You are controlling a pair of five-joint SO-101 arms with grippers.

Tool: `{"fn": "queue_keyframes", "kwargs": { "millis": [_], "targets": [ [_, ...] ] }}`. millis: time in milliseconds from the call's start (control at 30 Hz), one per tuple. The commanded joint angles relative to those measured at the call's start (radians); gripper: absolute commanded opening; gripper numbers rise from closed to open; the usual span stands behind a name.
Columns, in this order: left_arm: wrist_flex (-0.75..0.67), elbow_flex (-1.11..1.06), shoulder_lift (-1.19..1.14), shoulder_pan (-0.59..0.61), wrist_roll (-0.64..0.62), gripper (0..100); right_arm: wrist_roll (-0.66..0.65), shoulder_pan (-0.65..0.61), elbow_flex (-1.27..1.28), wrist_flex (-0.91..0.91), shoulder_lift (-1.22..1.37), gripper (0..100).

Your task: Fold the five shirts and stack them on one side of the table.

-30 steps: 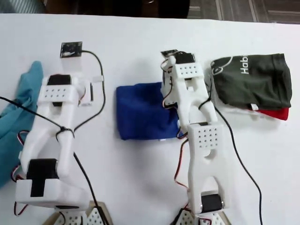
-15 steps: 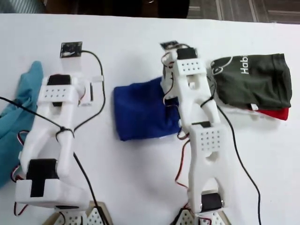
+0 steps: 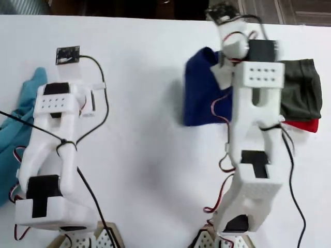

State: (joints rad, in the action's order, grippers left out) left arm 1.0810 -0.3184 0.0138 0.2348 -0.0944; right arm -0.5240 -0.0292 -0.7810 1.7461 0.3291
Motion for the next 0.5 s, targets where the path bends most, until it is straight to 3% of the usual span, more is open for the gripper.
{"fn": "queue_keyframes", "kwargs": {
  "millis": [0,167,467],
  "targets": [
    [-0.012,0.015,0.051,0.009,0.005,3,-0.078,0.077,-0.006,0.008,-0.087,2.1],
    [-0.012,0.015,0.051,0.009,0.005,3,-0.195,0.183,-0.060,-0.024,-0.081,2.1],
    [-0.012,0.015,0.051,0.009,0.005,3,-0.203,0.380,-0.097,-0.228,-0.022,2.1]
  ]
}}
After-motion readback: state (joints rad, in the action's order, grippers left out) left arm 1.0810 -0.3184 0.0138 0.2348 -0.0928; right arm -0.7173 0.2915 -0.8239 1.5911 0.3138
